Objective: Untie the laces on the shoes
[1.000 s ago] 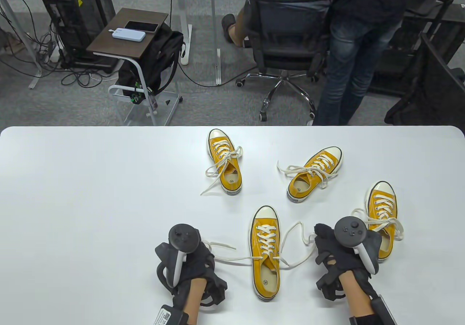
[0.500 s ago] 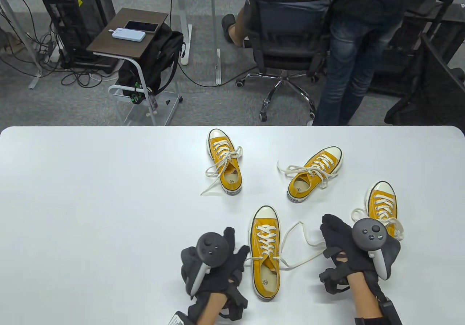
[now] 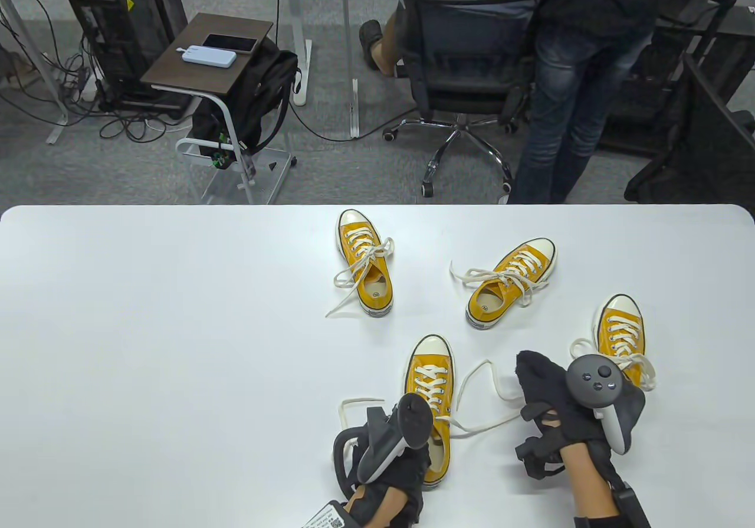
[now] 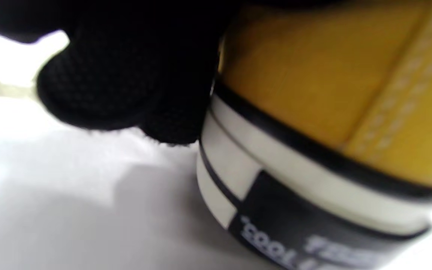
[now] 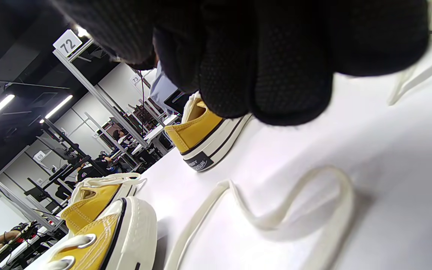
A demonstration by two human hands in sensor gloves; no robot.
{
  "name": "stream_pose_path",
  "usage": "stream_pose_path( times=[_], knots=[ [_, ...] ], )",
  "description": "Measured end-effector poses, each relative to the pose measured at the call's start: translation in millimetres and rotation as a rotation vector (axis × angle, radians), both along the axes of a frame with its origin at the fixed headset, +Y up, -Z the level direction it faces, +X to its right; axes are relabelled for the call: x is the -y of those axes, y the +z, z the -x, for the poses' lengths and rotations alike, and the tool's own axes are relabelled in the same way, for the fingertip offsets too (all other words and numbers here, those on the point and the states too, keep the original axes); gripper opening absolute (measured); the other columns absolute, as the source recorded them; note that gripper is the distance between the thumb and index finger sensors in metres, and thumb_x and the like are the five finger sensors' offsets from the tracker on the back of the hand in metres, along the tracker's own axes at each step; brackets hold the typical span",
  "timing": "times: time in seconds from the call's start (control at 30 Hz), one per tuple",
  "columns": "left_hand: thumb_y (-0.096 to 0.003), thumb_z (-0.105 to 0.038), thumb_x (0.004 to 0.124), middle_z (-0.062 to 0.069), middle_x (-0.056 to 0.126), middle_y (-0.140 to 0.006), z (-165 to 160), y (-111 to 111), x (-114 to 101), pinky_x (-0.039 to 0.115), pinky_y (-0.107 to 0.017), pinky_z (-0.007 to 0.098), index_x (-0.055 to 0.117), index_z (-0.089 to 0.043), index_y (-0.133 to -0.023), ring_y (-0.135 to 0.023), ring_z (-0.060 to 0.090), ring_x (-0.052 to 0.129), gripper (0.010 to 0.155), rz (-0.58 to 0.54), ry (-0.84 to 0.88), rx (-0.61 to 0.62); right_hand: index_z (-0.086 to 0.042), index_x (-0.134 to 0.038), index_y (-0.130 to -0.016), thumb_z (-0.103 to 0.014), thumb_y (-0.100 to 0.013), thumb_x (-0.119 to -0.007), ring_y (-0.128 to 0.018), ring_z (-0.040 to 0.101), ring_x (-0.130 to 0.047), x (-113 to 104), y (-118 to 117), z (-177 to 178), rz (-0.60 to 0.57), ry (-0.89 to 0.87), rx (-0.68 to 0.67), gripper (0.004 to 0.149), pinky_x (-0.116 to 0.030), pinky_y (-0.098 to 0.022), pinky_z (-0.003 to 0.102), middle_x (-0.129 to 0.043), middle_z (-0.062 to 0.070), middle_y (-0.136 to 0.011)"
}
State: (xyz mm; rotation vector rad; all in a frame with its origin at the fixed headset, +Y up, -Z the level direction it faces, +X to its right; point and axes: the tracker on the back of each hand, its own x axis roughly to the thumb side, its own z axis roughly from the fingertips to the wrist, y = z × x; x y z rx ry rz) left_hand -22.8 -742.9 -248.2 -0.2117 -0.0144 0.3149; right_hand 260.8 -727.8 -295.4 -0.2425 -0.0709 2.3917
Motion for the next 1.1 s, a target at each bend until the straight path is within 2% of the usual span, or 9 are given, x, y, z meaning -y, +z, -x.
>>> stream_pose_path(
  times=[0.1, 0.27, 0.5, 0.7, 0.8, 0.87, 1.1],
  knots=[
    [-0.0505, -0.037, 0.073, 0.007, 0.108, -0.051, 15.2, 0.3, -11.1, 0.09, -0.017, 0.038, 0.08, -0.008, -0.097, -0.026, 0.024, 0.107, 0.055, 0.002, 0.088, -0.037, -0.013, -0.081, -0.088, -0.041, -0.048, -0.076, -0.046, 0.039, -0.098, -0.3, 0.1, -0.2, -0.001, 0.002, 0.004, 0.049, -0.081, -0.034, 0.055, -0.094, 0.021, -0.077],
    [-0.0508, -0.037, 0.073, 0.008, 0.108, -0.052, 52.0, -4.9, -44.1, 0.09, -0.019, 0.039, 0.08, -0.008, -0.098, -0.027, 0.026, 0.106, 0.055, -0.108, 0.134, -0.108, -0.013, -0.081, -0.088, -0.041, -0.048, -0.076, -0.046, 0.039, -0.098, -0.8, 0.2, 1.9, -0.006, 0.026, 0.001, 0.049, -0.081, -0.034, 0.055, -0.094, 0.021, -0.077],
    [-0.0513, -0.036, 0.073, 0.009, 0.107, -0.054, 134.6, -24.6, -103.6, 0.088, -0.021, 0.041, 0.079, -0.009, -0.099, -0.03, 0.028, 0.105, 0.055, -0.192, 0.156, -0.265, -0.013, -0.082, -0.088, -0.041, -0.048, -0.076, -0.046, 0.039, -0.098, -1.0, 0.6, 7.2, -0.012, 0.063, -0.007, 0.048, -0.082, -0.034, 0.055, -0.094, 0.02, -0.077],
    [-0.0516, -0.036, 0.074, 0.01, 0.106, -0.055, 197.1, -50.4, -139.1, 0.087, -0.023, 0.042, 0.079, -0.009, -0.099, -0.032, 0.03, 0.103, 0.055, -0.235, 0.117, -0.401, -0.013, -0.082, -0.088, -0.041, -0.048, -0.076, -0.046, 0.039, -0.099, -0.1, 0.0, 12.9, -0.009, 0.092, -0.012, 0.048, -0.082, -0.034, 0.055, -0.094, 0.021, -0.077],
    [-0.0517, -0.035, 0.074, 0.011, 0.106, -0.056, 218.3, -69.6, -142.6, 0.087, -0.024, 0.043, 0.078, -0.008, -0.099, -0.033, 0.031, 0.103, 0.055, -0.213, 0.103, -0.456, -0.014, -0.082, -0.087, -0.041, -0.048, -0.075, -0.046, 0.039, -0.098, 1.6, -0.9, 15.7, 0.0, 0.103, -0.011, 0.048, -0.082, -0.034, 0.055, -0.094, 0.021, -0.077],
    [-0.0518, -0.035, 0.074, 0.012, 0.106, -0.056, 231.2, -87.8, -136.9, 0.087, -0.025, 0.044, 0.079, -0.009, -0.1, -0.034, 0.032, 0.103, 0.055, -0.188, 0.086, -0.489, -0.014, -0.082, -0.087, -0.041, -0.048, -0.076, -0.046, 0.039, -0.098, 2.4, -1.4, 17.2, 0.003, 0.115, -0.009, 0.048, -0.082, -0.034, 0.055, -0.094, 0.021, -0.077],
    [-0.0519, -0.035, 0.075, 0.012, 0.105, -0.058, 251.1, -145.0, -82.6, 0.086, -0.028, 0.045, 0.079, -0.011, -0.099, -0.036, 0.033, 0.102, 0.054, -0.08, 0.081, -0.559, -0.014, -0.082, -0.087, -0.041, -0.048, -0.075, -0.046, 0.039, -0.098, 3.2, -2.6, 19.1, 0.011, 0.148, -0.002, 0.048, -0.081, -0.034, 0.055, -0.094, 0.021, -0.077]
  ],
)
